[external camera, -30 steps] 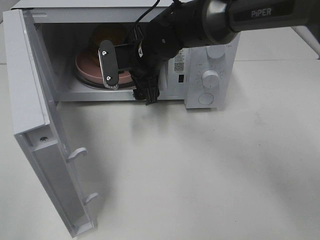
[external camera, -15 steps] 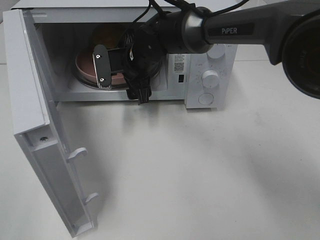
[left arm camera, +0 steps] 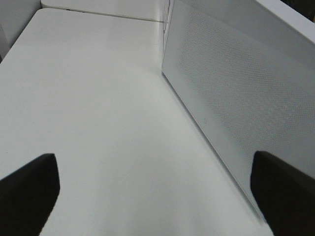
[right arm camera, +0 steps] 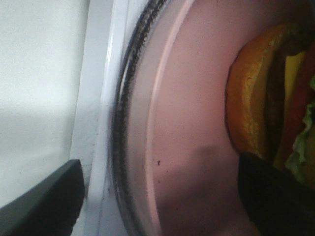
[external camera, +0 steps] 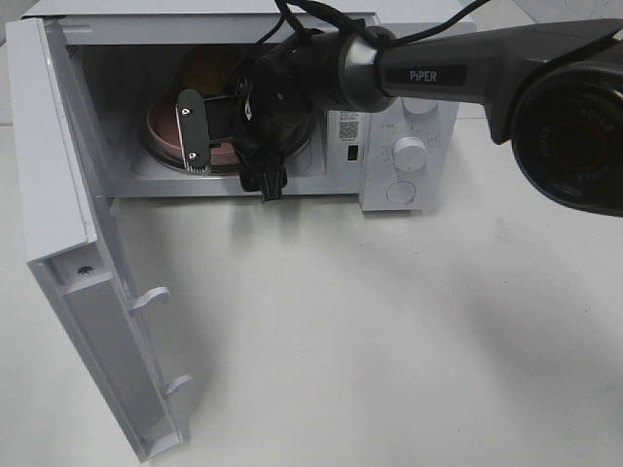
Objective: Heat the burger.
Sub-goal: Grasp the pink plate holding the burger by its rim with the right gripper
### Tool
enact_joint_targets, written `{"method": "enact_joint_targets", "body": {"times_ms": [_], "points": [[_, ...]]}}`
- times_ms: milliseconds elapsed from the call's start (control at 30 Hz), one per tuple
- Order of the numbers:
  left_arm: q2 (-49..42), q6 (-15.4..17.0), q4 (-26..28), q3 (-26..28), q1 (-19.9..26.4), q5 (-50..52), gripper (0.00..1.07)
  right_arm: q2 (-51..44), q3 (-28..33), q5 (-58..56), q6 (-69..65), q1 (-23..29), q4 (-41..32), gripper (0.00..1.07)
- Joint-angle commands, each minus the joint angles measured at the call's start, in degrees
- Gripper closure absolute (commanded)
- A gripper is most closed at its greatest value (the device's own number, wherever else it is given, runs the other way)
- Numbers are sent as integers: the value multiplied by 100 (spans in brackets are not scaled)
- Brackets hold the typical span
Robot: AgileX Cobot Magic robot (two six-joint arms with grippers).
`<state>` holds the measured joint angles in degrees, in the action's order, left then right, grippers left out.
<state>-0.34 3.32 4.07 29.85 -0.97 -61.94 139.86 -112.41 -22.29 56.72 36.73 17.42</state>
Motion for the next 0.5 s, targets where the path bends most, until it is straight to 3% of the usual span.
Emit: {"method": "enact_joint_targets", "body": {"times_ms": [33,133,200,233,300,333,367,400,433,500], "points": [[-97,-23,11,-17,0,69,9,52,-74,46,-69,11,-138,33],[-97,-23,11,-17,0,69,9,86,-74,97,-69,11,-201,39],[-97,-23,11,-17,0,69,9,115,-74,115,-69,52,-252,54],[-97,-23,11,-17,0,69,9,115,-74,115,-69,52,-252,54],[-97,-23,11,-17,0,69,9,115,-74,132,-63,80,-252,74],[-97,-23,11,-17,0,69,9,115,-74,132,-63,80,-252,74],[-97,-17,11,-17,0,69,9,115,-74,138,-63,109,-292,88],[-97,-17,11,-17,0,69,9,115,-74,138,-63,109,-292,88],[-97,-17,11,-17,0,69,9,115,-74,132,-63,115,-304,102],[-97,-17,11,-17,0,69,9,115,-74,115,-63,115,-304,107]]}}
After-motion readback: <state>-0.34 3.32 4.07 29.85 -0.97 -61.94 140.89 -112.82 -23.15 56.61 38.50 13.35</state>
